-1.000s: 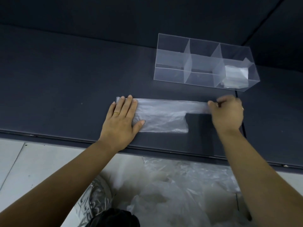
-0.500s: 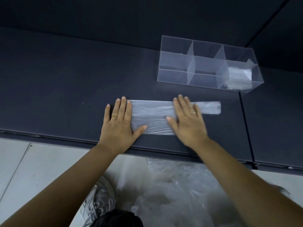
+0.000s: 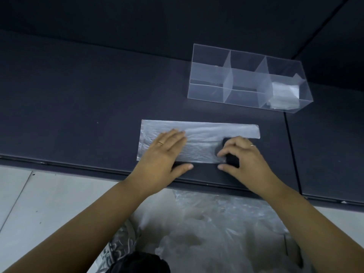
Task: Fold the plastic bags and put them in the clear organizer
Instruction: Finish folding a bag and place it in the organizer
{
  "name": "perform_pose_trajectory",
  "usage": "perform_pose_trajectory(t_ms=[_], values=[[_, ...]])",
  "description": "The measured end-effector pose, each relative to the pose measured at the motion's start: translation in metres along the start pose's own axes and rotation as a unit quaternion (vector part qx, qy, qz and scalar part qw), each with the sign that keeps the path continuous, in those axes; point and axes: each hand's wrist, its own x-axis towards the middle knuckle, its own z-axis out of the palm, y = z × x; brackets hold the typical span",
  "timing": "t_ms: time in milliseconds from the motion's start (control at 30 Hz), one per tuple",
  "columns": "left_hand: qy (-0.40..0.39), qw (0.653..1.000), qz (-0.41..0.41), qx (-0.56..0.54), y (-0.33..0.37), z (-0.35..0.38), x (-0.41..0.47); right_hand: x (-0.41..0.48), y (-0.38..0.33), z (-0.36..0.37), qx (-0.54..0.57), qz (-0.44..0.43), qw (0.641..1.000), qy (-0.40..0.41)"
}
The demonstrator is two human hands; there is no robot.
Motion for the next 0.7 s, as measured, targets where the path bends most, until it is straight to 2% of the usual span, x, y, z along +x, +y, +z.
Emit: perform_pose_trajectory(t_ms=[67,167,267,367,500,600,700], values=[[-0.044,0.999,-0.001,-0.001,-0.001,0.010,-0.001,-0.001,-0.001,0.003,0.018,0.018,1.000,-0.006],[-0.055,0.998,-0.013,0.022,-0.008,0.018,-0.002,0.004,-0.003,0.005,0.024,0.032,0.999,0.004],[-0.010,1.000,-0.013,0.019,-0.006,0.015,0.001,0.009,-0.004,0.001,0.074,0.065,0.995,-0.022],[0.084,0.995,0.008,0.049,-0.004,0.018,0.005,0.007,0.000,-0.015,0.110,0.092,0.989,-0.030],[0.136,0.989,0.023,0.057,-0.004,0.019,0.007,0.002,-0.009,-0.025,0.043,0.053,0.998,-0.006],[0.123,0.991,0.014,0.044,-0.004,0.018,0.006,0.005,-0.018,-0.007,-0.033,0.010,0.998,-0.060],[0.091,0.995,-0.005,0.031,-0.003,0.016,0.003,0.005,-0.015,0.007,-0.027,0.021,0.999,-0.032]])
